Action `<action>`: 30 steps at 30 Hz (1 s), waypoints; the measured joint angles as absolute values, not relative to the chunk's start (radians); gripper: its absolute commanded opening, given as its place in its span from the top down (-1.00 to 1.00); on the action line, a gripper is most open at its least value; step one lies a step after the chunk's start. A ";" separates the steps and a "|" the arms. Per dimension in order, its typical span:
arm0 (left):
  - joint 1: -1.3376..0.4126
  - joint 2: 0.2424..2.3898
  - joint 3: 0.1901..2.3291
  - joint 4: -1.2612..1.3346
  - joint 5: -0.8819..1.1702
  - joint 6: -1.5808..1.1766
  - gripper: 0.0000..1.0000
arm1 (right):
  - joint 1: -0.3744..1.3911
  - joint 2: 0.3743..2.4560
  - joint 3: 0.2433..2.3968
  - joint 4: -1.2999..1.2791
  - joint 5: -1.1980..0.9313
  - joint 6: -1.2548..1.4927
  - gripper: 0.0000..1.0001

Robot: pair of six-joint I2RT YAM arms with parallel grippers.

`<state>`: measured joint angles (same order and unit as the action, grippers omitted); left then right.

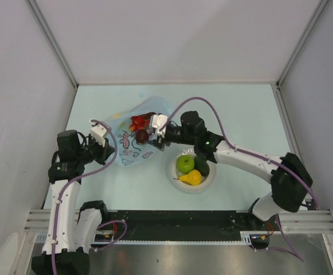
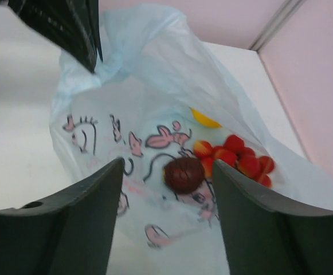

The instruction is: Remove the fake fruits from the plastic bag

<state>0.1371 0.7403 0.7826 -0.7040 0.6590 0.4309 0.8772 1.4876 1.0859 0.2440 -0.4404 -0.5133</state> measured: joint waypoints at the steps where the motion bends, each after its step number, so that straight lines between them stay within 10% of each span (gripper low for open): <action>1: 0.138 0.740 0.785 -0.708 0.659 0.435 1.00 | 0.888 1.527 1.113 0.267 -0.433 -0.472 -0.21; 17: 0.151 0.719 0.816 -0.704 0.670 0.392 1.00 | 0.965 2.019 1.271 0.354 -0.268 -0.215 0.04; 30: 0.153 0.710 0.813 -0.661 0.683 0.377 1.00 | 0.924 2.068 1.389 0.410 -0.141 -0.184 -0.63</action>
<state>0.1532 0.7105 0.8135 -0.6605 0.6834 0.3767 0.9237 2.0678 1.3891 0.4095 -0.1406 -0.1841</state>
